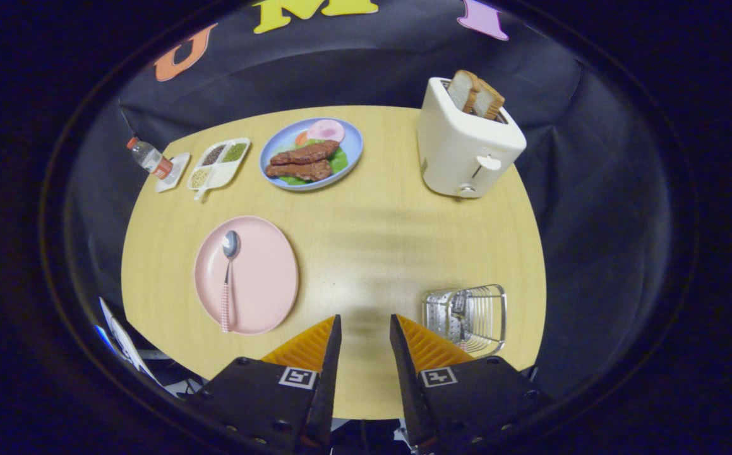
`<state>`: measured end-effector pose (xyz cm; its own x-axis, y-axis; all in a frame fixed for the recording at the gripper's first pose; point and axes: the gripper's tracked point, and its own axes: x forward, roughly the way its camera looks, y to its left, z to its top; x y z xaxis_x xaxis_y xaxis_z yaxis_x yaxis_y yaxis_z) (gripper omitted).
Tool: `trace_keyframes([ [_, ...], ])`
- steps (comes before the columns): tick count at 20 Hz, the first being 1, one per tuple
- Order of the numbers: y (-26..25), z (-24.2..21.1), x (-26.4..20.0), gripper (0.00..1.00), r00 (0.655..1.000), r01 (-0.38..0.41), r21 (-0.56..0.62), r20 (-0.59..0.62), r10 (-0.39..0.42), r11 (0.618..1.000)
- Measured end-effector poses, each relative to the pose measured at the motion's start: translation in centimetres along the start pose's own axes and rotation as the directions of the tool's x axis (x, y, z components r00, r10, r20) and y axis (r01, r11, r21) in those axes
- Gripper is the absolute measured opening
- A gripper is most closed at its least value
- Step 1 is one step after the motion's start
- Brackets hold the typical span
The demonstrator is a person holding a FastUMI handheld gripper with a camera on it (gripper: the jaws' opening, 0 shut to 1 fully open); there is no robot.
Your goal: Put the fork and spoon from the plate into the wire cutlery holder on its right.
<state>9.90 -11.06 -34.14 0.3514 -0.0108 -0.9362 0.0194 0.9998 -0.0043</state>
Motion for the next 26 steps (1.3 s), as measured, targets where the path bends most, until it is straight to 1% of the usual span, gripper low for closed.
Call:
trace_keyframes([
  [2, 2.2, -0.1, 0.2, 0.45, 1.0, -0.019, 0.007, 0.025, 0.019, 1.0],
  [4, 4.5, -0.5, 0.7, 0.48, 0.999, -0.041, 0.011, 0.033, 0.04, 0.999],
  [9, 8.6, -0.4, 2.2, 0.52, 0.996, -0.024, -0.029, 0.08, 0.027, 0.999],
  [12, 11.6, -0.1, 3.2, 0.54, 0.989, -0.034, -0.068, 0.138, 0.043, 0.997],
  [13, 12.7, 0.0, 3.8, 0.59, 0.987, -0.042, -0.087, 0.152, 0.055, 0.995],
  [14, 13.8, -0.3, 4.1, 0.62, 0.986, -0.051, -0.109, 0.151, 0.067, 0.993],
  [17, 16.5, -0.6, 5.2, 0.7, 0.977, -0.045, -0.194, 0.197, 0.084, 0.98],
  [19, 18.1, -1.0, 6.2, 0.77, 0.972, -0.043, -0.221, 0.215, 0.092, 0.974],
  [20, 18.9, -1.3, 6.7, 0.8, 0.972, -0.045, -0.222, 0.216, 0.094, 0.974],
  [22, 20.0, -1.8, 7.7, 0.82, 0.971, -0.047, -0.201, 0.22, 0.092, 0.978],
  [24, 20.6, -2.2, 8.8, 0.83, 0.973, -0.035, -0.177, 0.219, 0.074, 0.984],
  [26, 21.0, -2.9, 10.1, 0.84, 0.976, -0.044, -0.128, 0.207, 0.07, 0.991],
])
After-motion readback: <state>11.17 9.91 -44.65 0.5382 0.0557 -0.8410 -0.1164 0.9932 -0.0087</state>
